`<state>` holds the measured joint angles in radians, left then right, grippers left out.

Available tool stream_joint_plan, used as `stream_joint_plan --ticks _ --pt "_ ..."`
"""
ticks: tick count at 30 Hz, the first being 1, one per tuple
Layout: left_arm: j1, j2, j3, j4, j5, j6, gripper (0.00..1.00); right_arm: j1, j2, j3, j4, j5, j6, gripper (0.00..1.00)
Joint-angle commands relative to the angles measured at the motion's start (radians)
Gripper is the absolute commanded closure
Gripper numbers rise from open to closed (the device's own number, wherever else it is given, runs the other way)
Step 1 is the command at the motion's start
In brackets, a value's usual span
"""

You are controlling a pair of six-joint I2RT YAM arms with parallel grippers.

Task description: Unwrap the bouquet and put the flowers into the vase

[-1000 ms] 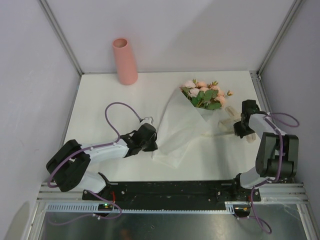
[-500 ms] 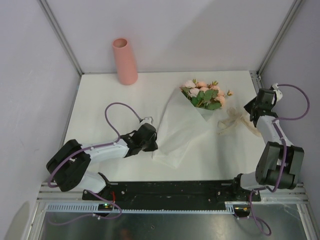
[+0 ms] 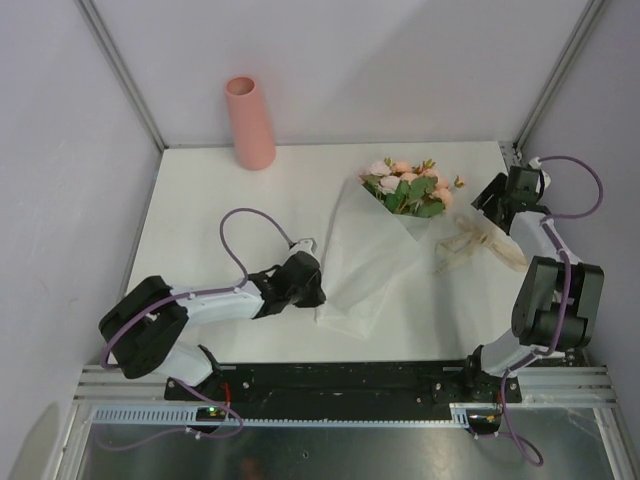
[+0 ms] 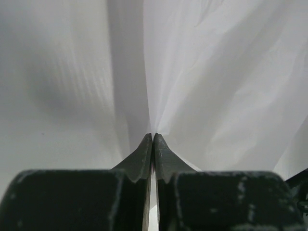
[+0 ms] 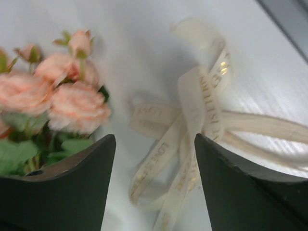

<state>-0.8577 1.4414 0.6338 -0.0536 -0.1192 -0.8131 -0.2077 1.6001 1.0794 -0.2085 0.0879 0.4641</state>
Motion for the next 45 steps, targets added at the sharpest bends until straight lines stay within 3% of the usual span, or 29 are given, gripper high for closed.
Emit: stream_joint_plan --ticks 1,8,12,21,24,27,35,38,45 --pt "-0.032 0.004 0.023 0.048 -0.002 -0.022 0.90 0.072 -0.113 0.032 -0.083 -0.093 -0.001 0.26" --pt "-0.039 -0.037 0.011 0.045 -0.020 -0.011 0.70 0.214 -0.244 -0.136 -0.012 -0.340 0.071 0.16" --pt "-0.038 -0.120 0.027 -0.005 -0.066 0.026 0.57 0.297 -0.312 -0.268 0.072 -0.406 0.132 0.13" --pt "-0.037 -0.339 0.109 -0.149 -0.216 0.189 0.23 0.378 -0.448 -0.490 0.168 -0.323 0.233 0.11" --pt "-0.037 -0.410 0.131 -0.210 -0.283 0.272 0.05 0.382 -0.460 -0.532 0.247 -0.345 0.252 0.11" --pt "-0.038 -0.461 0.152 -0.264 -0.325 0.336 0.01 0.387 -0.434 -0.540 0.291 -0.354 0.262 0.12" --pt "-0.032 -0.518 0.161 -0.335 -0.385 0.370 0.00 0.387 -0.324 -0.541 0.407 -0.330 0.319 0.16" --pt "-0.031 -0.525 0.165 -0.360 -0.387 0.365 0.00 0.388 -0.291 -0.538 0.471 -0.358 0.337 0.28" --pt "0.007 -0.577 0.138 -0.380 -0.343 0.325 0.00 0.436 -0.278 -0.497 0.554 -0.400 0.346 0.91"
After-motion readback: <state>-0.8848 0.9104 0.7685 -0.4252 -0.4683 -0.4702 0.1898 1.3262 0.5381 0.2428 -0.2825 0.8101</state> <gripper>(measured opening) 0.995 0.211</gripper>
